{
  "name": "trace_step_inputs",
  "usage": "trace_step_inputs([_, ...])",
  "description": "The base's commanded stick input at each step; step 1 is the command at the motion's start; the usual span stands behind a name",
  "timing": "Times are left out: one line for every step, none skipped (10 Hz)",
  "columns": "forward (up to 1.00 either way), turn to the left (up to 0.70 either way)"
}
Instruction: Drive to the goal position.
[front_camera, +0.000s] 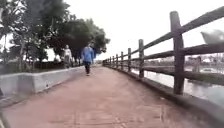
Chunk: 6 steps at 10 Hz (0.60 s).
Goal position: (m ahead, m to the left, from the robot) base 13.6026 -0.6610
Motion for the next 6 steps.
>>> trace_step_inputs([1.00, 0.00])
trace_step_inputs([1.00, 0.00])
trace_step_inputs([1.00, 0.00])
trace_step_inputs([1.00, 0.00])
trace_step_inputs([1.00, 0.00])
trace_step_inputs([1.00, 0.00])
